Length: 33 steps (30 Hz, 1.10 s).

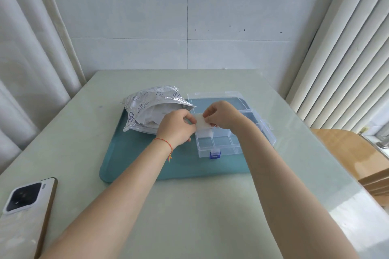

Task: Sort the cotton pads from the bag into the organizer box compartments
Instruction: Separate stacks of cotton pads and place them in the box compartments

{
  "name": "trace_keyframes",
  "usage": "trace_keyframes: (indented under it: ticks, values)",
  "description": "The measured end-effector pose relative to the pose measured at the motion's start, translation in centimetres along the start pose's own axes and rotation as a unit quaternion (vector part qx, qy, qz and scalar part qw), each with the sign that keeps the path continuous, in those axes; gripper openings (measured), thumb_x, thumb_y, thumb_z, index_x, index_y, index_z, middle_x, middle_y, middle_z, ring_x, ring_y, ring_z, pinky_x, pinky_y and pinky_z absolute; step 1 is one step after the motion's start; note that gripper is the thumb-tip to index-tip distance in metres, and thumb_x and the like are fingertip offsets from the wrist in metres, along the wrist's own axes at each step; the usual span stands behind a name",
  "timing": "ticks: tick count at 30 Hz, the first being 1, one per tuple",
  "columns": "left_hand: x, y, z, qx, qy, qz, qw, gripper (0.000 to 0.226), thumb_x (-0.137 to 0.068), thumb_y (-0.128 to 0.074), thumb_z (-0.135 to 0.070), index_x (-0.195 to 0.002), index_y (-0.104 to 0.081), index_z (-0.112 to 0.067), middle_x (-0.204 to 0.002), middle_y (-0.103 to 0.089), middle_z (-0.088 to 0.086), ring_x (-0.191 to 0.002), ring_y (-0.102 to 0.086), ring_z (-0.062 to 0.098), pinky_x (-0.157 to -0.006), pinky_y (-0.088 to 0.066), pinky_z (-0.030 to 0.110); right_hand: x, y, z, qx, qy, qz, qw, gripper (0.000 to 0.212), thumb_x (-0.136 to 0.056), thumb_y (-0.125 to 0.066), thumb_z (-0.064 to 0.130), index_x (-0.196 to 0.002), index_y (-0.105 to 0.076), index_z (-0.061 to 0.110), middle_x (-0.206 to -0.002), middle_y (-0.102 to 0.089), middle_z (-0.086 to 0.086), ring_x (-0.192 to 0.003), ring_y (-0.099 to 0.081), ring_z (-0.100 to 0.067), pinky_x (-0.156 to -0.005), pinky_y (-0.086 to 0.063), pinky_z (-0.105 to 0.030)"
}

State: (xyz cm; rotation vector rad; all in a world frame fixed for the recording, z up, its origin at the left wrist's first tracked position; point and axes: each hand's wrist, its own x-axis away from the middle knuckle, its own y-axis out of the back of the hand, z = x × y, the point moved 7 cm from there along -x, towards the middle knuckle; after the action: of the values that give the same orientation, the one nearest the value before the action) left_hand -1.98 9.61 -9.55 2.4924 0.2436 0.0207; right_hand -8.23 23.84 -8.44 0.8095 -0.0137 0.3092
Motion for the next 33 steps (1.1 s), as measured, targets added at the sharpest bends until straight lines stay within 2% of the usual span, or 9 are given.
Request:
trace_keyframes:
  ticks: [4, 7, 11, 14, 17, 20, 24, 28, 33]
  values:
    - [-0.1, -0.2, -0.2, -0.04, -0.02, 0.015, 0.999, 0.018, -0.083, -0.059, -0.015, -0.085, -0.062, -0.032, -0.073, -0.069, 0.0, -0.053, -0.067, 0.017, -0.054, -0.045, 0.023, 0.0, -0.5, 0.3, 0.064, 0.012, 0.022, 0.998, 0.013, -0.087, -0.065, 0.01, -0.099, -0.07, 0.011, -0.076, -0.06, 0.002, -0.067, -0.056, -0.014, -0.056, -0.042, -0.02]
    - [0.1, -0.6, -0.9, -0.118, -0.045, 0.052, 0.991, 0.02, -0.089, -0.052, -0.024, -0.097, -0.066, -0.035, -0.08, -0.064, -0.004, -0.065, -0.06, 0.019, -0.069, -0.051, 0.03, 0.1, -0.4, 0.6, 0.1, 0.026, 0.012, 0.995, 0.013, -0.086, -0.07, 0.015, -0.098, -0.07, 0.013, -0.081, -0.055, 0.006, -0.069, -0.051, -0.01, -0.053, -0.036, -0.019]
    - [0.4, -0.7, -2.0, -0.268, -0.082, 0.069, 0.957, 0.031, -0.095, -0.042, -0.025, -0.112, -0.065, -0.037, -0.096, -0.063, -0.004, -0.083, -0.054, 0.02, -0.067, -0.039, 0.027, 0.1, -0.3, 0.7, 0.121, 0.034, 0.001, 0.992, 0.01, -0.086, -0.069, 0.017, -0.095, -0.07, 0.013, -0.08, -0.056, 0.007, -0.083, -0.054, -0.017, -0.055, -0.038, -0.021]
    - [0.3, -0.7, -2.3, -0.314, -0.092, 0.081, 0.942, 0.035, -0.097, -0.04, -0.024, -0.121, -0.063, -0.037, -0.114, -0.065, -0.001, -0.092, -0.055, 0.021, -0.07, -0.037, 0.027, 0.2, -0.5, 0.5, 0.142, 0.022, 0.013, 0.99, 0.017, -0.087, -0.063, 0.015, -0.098, -0.074, 0.008, -0.094, -0.07, -0.005, -0.085, -0.059, -0.021, -0.07, -0.049, -0.03]
    - [0.9, 0.2, -2.8, -0.292, -0.123, 0.018, 0.948, 0.034, -0.095, -0.044, -0.022, -0.119, -0.065, -0.031, -0.114, -0.067, 0.001, -0.101, -0.06, 0.023, -0.071, -0.039, 0.027, 0.5, 0.2, 0.8, 0.147, 0.017, -0.024, 0.989, 0.024, -0.086, -0.054, 0.012, -0.097, -0.075, 0.006, -0.101, -0.073, -0.011, -0.095, -0.066, -0.027, -0.08, -0.055, -0.036]
    - [2.2, 3.3, -3.1, -0.217, -0.169, -0.136, 0.952, 0.021, -0.087, -0.053, -0.016, -0.096, -0.071, -0.021, -0.091, -0.067, 0.002, -0.087, -0.06, 0.027, -0.062, -0.041, 0.029, 1.4, 1.3, 3.0, 0.126, 0.065, -0.115, 0.983, 0.025, -0.086, -0.049, 0.011, -0.093, -0.072, 0.005, -0.095, -0.071, -0.009, -0.092, -0.064, -0.028, -0.077, -0.055, -0.038]
    - [3.9, 8.4, -1.2, -0.219, -0.223, -0.332, 0.89, 0.009, -0.072, -0.061, -0.008, -0.07, -0.067, -0.015, -0.088, -0.058, 0.008, -0.084, -0.054, 0.031, -0.063, -0.041, 0.033, 3.2, -0.9, 7.5, 0.069, 0.142, -0.095, 0.983, 0.024, -0.089, -0.051, 0.011, -0.095, -0.075, 0.01, -0.091, -0.07, -0.004, -0.083, -0.058, -0.02, -0.069, -0.045, -0.027]
    - [2.7, 10.2, 2.4, -0.223, -0.153, -0.277, 0.922, 0.03, -0.069, -0.053, -0.009, -0.087, -0.076, -0.014, -0.116, -0.062, 0.014, -0.106, -0.055, 0.039, -0.081, -0.045, 0.043, 2.8, -5.5, 9.4, 0.109, 0.131, -0.006, 0.985, 0.038, -0.091, -0.046, 0.008, -0.125, -0.064, 0.009, -0.129, -0.061, -0.006, -0.1, -0.057, -0.022, -0.079, -0.044, -0.025]
    - [2.3, 10.9, 3.5, -0.089, -0.132, -0.229, 0.96, 0.045, -0.081, -0.052, 0.001, -0.123, -0.067, -0.008, -0.13, -0.06, 0.007, -0.122, -0.053, 0.026, -0.102, -0.042, 0.035, 1.1, -7.7, 9.5, 0.103, 0.041, -0.093, 0.989, 0.051, -0.092, -0.053, 0.012, -0.137, -0.031, 0.002, -0.145, -0.033, -0.016, -0.109, -0.056, -0.036, -0.075, -0.04, -0.034]
